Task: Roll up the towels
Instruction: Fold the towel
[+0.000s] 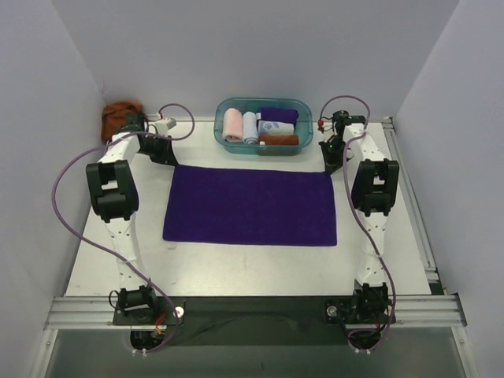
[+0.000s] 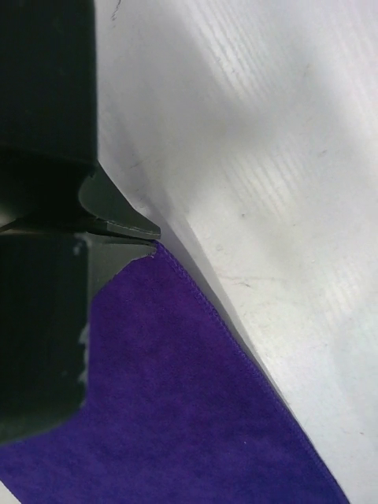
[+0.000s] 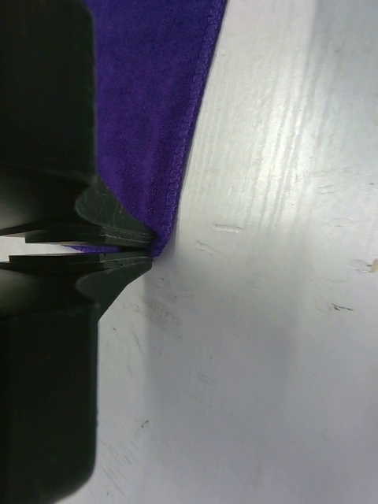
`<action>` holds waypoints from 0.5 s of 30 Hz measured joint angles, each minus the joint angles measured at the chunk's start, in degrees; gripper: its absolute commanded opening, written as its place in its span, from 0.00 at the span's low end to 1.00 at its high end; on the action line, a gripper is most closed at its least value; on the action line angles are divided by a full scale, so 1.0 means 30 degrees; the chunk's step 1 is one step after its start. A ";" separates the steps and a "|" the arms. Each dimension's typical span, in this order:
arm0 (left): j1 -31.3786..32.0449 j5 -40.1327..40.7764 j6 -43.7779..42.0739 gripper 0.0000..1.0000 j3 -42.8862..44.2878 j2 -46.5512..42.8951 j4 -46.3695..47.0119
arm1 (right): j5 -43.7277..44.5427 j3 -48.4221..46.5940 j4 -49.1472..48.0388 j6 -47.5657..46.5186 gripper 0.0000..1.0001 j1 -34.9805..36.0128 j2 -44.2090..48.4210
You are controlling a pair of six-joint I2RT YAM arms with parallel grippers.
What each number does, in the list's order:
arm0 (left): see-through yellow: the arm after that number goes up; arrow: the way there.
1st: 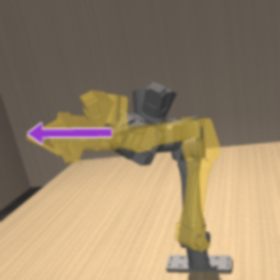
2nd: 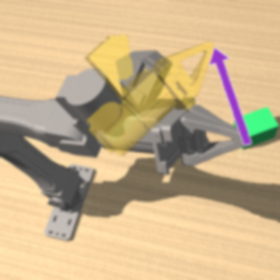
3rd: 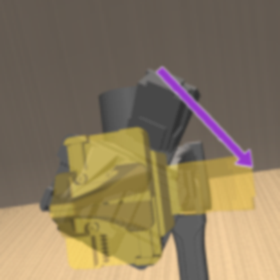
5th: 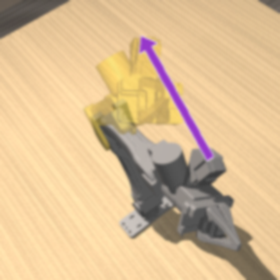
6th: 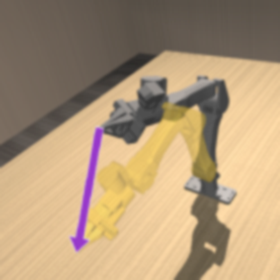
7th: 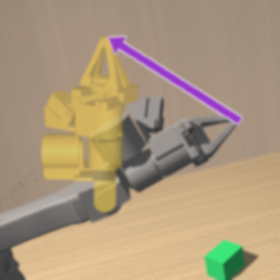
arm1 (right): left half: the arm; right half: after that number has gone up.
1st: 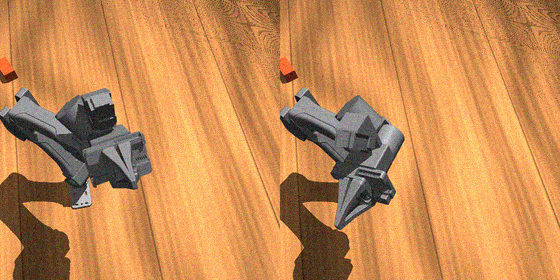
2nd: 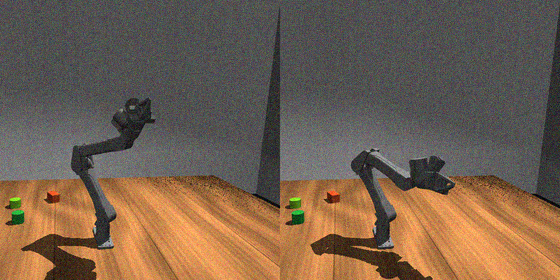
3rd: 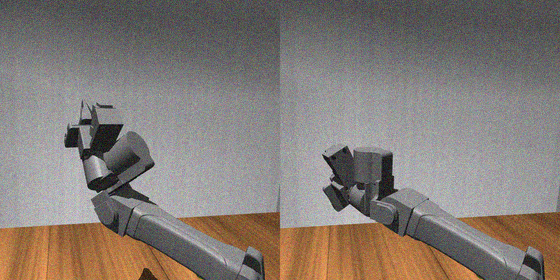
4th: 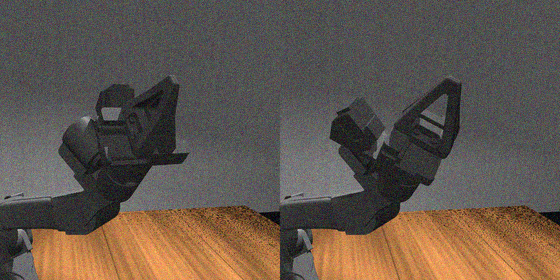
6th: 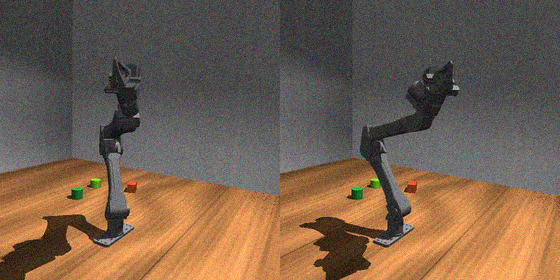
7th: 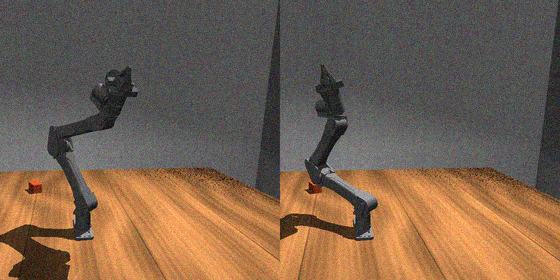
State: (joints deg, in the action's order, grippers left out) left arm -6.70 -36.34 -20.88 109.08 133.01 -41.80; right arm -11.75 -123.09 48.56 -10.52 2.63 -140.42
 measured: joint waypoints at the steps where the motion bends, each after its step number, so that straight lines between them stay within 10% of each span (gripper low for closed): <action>1: 0.0000 -0.0029 0.0080 0.00 0.0321 0.0175 0.0015 | 0.0000 -0.0248 -0.0066 0.0007 0.00 0.0000 -0.0066; 15: -0.1253 -0.2331 0.1180 0.00 0.1071 -0.0393 -0.0940 | -0.0721 0.1158 -0.0459 0.0015 0.00 -0.0138 0.1967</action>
State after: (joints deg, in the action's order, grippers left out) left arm -10.46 -43.33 -17.34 112.29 131.83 -44.62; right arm -13.91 -119.61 47.18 -10.48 2.22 -134.52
